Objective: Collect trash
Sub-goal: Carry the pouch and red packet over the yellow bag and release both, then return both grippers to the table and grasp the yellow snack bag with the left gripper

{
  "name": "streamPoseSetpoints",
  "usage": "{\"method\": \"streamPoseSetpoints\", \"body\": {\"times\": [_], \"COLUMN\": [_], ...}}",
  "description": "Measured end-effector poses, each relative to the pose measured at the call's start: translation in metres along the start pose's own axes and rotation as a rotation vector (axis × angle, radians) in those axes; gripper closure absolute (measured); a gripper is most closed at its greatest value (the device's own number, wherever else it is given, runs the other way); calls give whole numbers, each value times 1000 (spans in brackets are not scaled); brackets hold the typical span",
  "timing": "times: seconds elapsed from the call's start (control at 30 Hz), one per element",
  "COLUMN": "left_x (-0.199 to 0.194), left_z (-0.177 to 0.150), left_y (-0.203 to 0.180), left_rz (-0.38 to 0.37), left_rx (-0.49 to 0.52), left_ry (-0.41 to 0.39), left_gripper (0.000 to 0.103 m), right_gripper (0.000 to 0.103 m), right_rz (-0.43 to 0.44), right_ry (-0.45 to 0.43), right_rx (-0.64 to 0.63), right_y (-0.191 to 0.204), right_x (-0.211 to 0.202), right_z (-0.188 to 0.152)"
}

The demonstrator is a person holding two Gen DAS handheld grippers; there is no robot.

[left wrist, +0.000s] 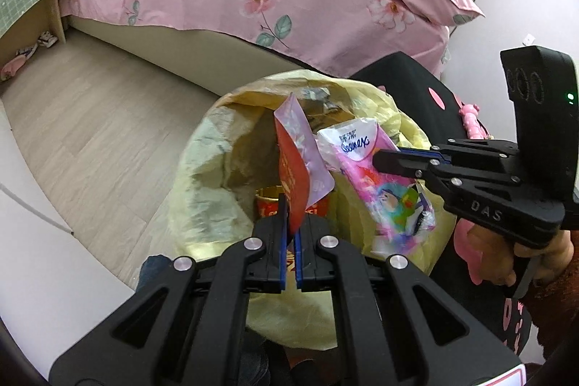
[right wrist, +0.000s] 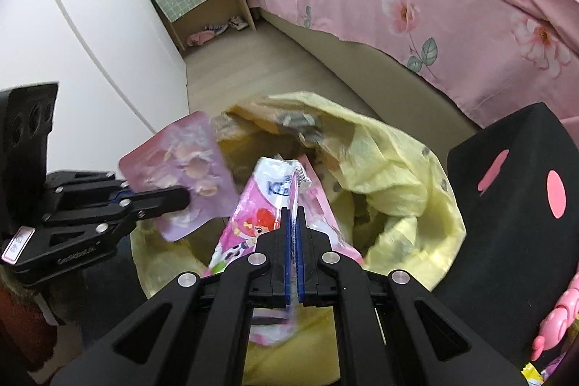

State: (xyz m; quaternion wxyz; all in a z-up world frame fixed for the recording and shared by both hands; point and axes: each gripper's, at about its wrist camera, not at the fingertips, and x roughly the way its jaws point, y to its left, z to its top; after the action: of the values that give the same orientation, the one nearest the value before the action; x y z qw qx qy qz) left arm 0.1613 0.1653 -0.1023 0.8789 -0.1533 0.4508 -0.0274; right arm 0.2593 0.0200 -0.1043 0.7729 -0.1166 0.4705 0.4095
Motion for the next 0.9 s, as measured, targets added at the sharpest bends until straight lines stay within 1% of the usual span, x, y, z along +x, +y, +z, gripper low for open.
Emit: {"method": "streamPoseSetpoints", "body": {"times": [0.1, 0.13, 0.17, 0.23, 0.27, 0.3, 0.33, 0.37, 0.4, 0.43, 0.5, 0.6, 0.67, 0.77, 0.9], "left_x": [-6, -7, -8, -12, -14, -16, -18, -20, -22, -26, -35, -51, -58, -63, -60], "left_z": [0, -1, 1, 1, 1, 2, 3, 4, 5, 6, 9, 10, 11, 11, 9], "left_y": [6, 7, 7, 7, 5, 4, 4, 4, 4, 4, 5, 1, -4, -15, -38], "left_rz": [-19, -27, -42, -77, -84, -83, -79, -76, -73, -67, -44, -26, -13, -12, -34], "left_rx": [-18, -21, -27, -32, -30, -31, -38, -50, -63, -79, -110, -123, -118, -104, -64], "left_ry": [-10, -11, -13, -22, -29, -37, -48, -60, -72, -92, -136, -185, -200, -209, -196], "left_gripper": [98, 89, 76, 67, 66, 65, 63, 62, 62, 62, 62, 61, 58, 58, 57], "right_gripper": [97, 97, 97, 95, 93, 83, 66, 60, 57, 57, 57, 57, 57, 57, 57], "right_rz": [4, -7, -16, -40, -51, -63, -70, -68, -55, -47, -71, -82, -104, -162, -261], "right_ry": [-12, -12, -10, -3, -8, -17, -29, -42, -59, -75, -106, -156, -196, -253, -319], "right_rx": [20, 25, 26, 22, 20, 18, 17, 16, 17, 19, 22, 39, 51, 55, 82], "right_y": [0, 0, -1, -3, -4, -5, -6, -7, -8, -9, -11, -15, -21, -30, -49], "right_x": [1, 1, 0, -3, -6, -10, -16, -21, -28, -35, -49, -71, -91, -125, -179], "right_z": [4, 4, 4, 2, 1, -1, -3, -4, -6, -7, -9, -15, -22, -40, -75]}}
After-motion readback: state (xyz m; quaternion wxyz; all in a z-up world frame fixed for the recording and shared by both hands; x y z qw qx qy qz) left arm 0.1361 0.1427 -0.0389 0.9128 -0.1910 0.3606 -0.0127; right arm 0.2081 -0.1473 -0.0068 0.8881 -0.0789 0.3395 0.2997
